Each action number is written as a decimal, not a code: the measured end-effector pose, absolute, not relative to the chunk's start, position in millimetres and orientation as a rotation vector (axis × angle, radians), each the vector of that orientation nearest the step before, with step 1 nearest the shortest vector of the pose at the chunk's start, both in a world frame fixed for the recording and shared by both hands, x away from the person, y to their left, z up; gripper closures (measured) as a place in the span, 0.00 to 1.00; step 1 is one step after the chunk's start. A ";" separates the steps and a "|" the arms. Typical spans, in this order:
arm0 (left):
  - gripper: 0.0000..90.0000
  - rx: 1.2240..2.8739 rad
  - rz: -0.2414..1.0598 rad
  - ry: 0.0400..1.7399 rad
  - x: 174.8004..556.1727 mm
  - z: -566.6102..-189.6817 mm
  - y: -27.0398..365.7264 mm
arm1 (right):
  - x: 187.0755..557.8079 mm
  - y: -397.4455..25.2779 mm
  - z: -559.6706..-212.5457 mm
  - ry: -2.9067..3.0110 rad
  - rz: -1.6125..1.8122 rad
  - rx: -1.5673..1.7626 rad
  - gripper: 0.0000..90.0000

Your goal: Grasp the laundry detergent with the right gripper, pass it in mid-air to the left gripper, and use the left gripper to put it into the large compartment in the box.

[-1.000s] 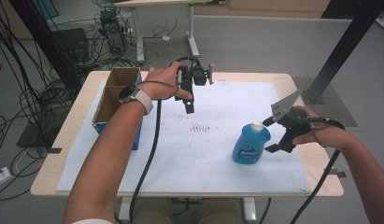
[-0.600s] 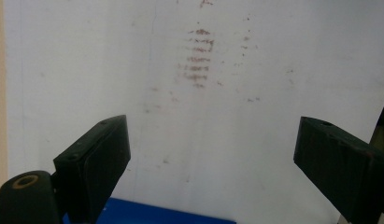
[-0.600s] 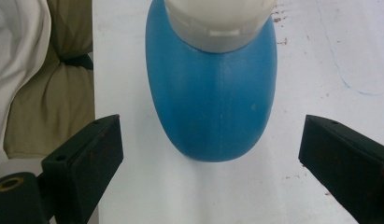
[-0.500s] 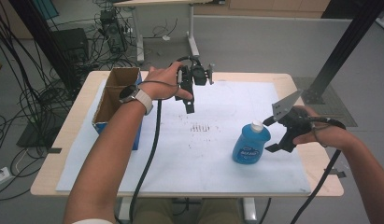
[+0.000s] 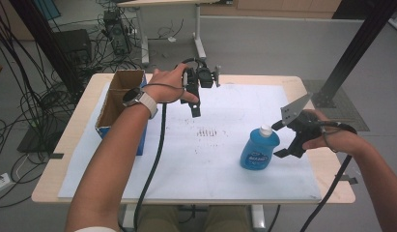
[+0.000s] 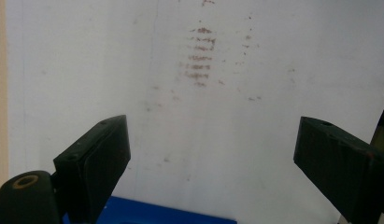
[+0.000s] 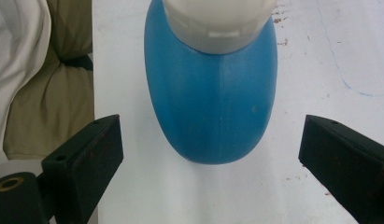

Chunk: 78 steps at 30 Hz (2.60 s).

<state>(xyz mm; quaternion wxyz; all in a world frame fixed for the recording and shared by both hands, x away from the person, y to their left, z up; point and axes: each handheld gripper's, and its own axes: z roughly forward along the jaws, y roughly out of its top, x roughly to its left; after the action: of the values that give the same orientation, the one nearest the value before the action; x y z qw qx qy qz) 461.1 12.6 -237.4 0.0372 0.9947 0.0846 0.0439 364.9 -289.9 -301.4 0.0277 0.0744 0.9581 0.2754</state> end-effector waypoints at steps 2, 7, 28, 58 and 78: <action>0.12 3.056 0.134 0.259 461.0 -237.4 12.8 | 364.8 -290.1 -301.4 2.959 0.850 0.232 0.07; 0.12 3.053 0.132 0.259 460.4 -237.6 12.1 | 364.6 -289.7 -301.3 2.959 0.848 0.233 0.07; 0.12 3.057 0.132 0.260 461.4 -238.5 11.7 | 365.3 -289.2 -300.5 2.957 0.860 0.227 0.07; 0.12 3.053 0.131 0.259 460.7 -239.9 10.5 | 364.7 -289.8 -301.8 2.949 0.868 0.230 0.07; 0.12 3.050 0.124 0.266 461.5 -244.2 11.4 | 365.6 -287.4 -310.6 2.950 0.895 0.229 0.07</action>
<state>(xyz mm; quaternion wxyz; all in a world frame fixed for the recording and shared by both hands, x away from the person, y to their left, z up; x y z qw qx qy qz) 461.5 11.4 -244.2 0.0389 0.9947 0.0867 0.0404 365.6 -287.4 -310.6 0.0251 0.0741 0.9540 0.2894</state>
